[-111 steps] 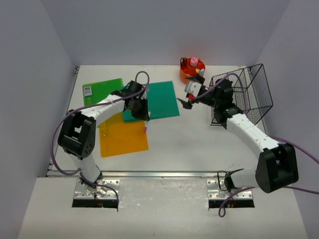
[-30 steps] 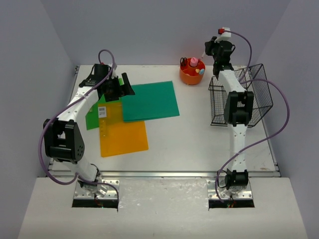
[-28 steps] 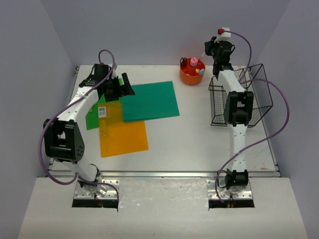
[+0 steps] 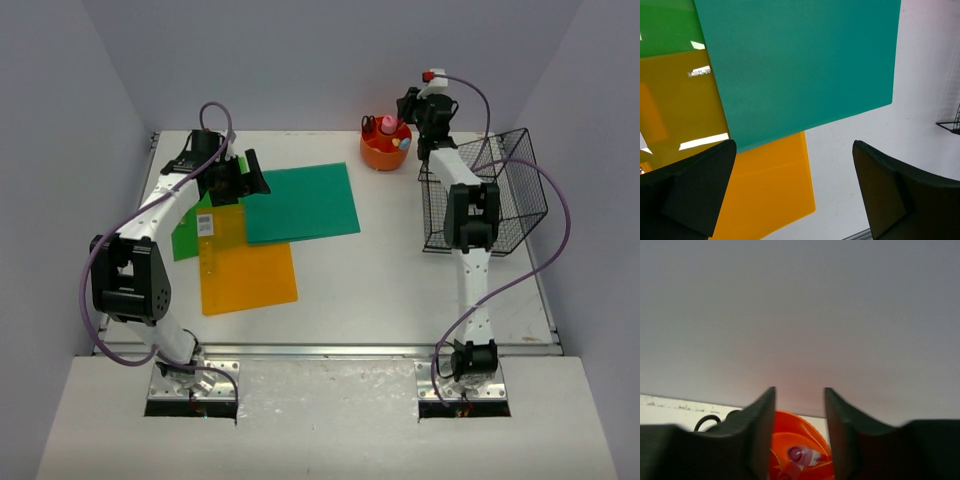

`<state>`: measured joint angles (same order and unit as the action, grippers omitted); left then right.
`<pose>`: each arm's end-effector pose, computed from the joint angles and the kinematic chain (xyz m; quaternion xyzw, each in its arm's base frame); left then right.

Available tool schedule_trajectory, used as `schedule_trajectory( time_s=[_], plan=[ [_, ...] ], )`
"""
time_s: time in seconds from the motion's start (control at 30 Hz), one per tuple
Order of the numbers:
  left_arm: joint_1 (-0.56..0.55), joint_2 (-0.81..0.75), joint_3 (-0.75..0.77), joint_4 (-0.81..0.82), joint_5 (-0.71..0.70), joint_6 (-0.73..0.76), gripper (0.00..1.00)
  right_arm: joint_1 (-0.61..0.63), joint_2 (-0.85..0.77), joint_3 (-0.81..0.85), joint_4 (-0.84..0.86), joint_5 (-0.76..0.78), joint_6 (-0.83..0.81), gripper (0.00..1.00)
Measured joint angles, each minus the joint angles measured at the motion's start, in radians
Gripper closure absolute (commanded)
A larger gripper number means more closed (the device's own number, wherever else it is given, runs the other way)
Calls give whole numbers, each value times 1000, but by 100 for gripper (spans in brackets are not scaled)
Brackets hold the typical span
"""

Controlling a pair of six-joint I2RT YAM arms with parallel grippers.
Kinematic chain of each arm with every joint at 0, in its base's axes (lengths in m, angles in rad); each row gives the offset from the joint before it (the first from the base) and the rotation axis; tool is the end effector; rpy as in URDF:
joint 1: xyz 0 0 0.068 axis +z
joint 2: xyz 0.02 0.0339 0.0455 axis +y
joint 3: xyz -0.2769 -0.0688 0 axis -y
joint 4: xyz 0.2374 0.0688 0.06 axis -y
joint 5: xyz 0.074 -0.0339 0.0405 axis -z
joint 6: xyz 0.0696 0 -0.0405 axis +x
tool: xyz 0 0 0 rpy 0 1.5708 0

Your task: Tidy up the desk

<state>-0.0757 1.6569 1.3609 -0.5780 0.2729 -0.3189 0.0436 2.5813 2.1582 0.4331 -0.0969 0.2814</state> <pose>0.3764 -0.0474 0.2694 -0.0669 0.9299 -0.1917 0.3066 0.6380 0.0346 0.2193 0.0492 0.7019 0.1485 0.6949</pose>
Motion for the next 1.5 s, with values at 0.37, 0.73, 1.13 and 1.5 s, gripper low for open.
schedule_trajectory(
  time_s=[0.37, 0.73, 1.13, 1.5],
  plan=[
    [0, 0, -1, 1, -30, 5, 0, 12, -67, -122, 39, -57, 6, 34],
    [118, 2, -41, 41, 50, 18, 3, 39, -498, -315, -82, -288, -9, 30],
    [184, 193, 19, 112, 276, 136, 15, 116, -670, -537, -417, -521, 40, 38],
    [181, 324, 19, 166, 299, 145, 24, 106, -519, -715, -600, -505, 113, 40]
  ],
)
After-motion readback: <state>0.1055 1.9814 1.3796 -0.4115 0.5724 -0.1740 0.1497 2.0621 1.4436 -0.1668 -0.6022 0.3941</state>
